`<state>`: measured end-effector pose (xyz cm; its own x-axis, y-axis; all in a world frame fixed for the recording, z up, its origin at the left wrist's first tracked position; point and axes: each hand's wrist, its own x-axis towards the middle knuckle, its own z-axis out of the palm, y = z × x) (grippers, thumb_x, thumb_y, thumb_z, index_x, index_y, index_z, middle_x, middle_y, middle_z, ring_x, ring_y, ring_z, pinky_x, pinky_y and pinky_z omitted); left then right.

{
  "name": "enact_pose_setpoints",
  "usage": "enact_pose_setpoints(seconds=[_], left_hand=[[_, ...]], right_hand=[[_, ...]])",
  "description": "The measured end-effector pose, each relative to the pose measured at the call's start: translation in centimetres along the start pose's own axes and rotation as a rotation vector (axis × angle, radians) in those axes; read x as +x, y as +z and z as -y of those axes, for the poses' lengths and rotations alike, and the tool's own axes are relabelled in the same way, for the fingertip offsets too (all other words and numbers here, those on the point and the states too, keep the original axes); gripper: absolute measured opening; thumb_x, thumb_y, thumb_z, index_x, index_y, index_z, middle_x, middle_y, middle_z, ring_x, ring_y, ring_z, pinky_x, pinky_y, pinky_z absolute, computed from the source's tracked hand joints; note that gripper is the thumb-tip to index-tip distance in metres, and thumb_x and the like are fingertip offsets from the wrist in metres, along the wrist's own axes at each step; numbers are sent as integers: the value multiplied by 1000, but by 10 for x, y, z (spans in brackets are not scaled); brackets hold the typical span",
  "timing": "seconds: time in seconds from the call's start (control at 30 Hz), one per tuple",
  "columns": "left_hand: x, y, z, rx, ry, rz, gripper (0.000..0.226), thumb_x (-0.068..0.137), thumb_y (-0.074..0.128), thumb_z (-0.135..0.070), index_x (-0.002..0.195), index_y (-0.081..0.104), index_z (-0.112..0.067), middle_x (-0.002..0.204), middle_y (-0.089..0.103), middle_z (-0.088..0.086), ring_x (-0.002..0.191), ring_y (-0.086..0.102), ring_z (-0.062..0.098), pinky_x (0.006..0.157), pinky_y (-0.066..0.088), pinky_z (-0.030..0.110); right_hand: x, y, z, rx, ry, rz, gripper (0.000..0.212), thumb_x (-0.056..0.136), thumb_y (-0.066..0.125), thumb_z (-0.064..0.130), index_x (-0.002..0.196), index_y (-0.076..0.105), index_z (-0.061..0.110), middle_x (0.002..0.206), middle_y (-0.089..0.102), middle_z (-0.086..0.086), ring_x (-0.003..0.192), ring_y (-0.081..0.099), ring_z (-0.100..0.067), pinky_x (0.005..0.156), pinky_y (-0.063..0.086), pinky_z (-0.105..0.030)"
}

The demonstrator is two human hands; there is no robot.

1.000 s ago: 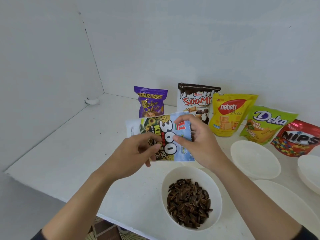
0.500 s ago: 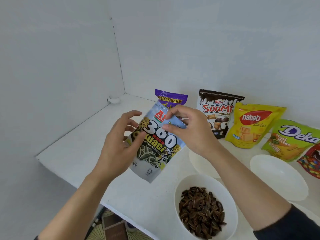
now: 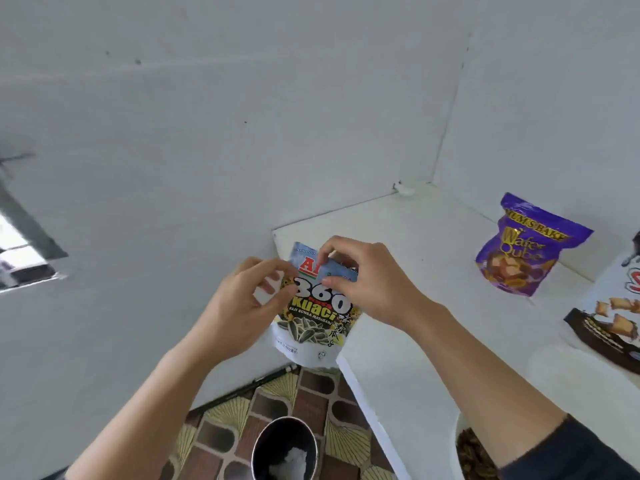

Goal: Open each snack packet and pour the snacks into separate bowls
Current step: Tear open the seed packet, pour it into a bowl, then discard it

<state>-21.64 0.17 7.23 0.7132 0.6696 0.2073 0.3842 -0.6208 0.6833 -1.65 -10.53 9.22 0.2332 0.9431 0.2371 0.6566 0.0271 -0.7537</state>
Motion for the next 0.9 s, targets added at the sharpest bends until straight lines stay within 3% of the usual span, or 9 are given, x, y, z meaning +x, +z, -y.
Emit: enact_pose_setpoints(seconds=[0.2,0.5,0.7,0.8,0.9], left_hand=[[-53,-23,38,-35,-221,-68,6,96,63,-36,96,68,-40,88,68,-11,77,68,6,66,53,23],[-82,-12,103,-83,-360,38,11,99,60,-39,103,68,-32,91,73,-7,73,69,-1,63,56,16],[-92,23,187,-93,-405,165,14,100,58,-39,107,67,-31,91,73,-9,75,70,3,68,59,23],[-97,60,245,-78,-412,196,14,100,58,-42,107,67,-34,90,73,-11,77,68,4,70,56,26],[-106,115,313,-107,-428,226,15,100,58,-41,108,68,-33,89,71,-10,78,69,10,75,60,37]], right_hand=[[5,80,2,85,-56,75,37,85,80,16,93,48,35,92,73,0,81,74,-14,62,63,-34],[15,167,-28,13,61,214,21,87,78,20,99,60,25,90,69,10,81,67,-5,69,56,-22],[18,231,-81,-113,95,201,23,95,68,20,104,49,30,81,67,7,66,68,-14,53,58,-30],[14,279,-133,-90,140,203,13,91,72,15,94,61,22,84,68,8,78,67,-14,67,58,-37],[3,341,-198,-76,232,222,10,88,75,14,91,70,22,90,70,14,87,66,-6,77,56,-30]])
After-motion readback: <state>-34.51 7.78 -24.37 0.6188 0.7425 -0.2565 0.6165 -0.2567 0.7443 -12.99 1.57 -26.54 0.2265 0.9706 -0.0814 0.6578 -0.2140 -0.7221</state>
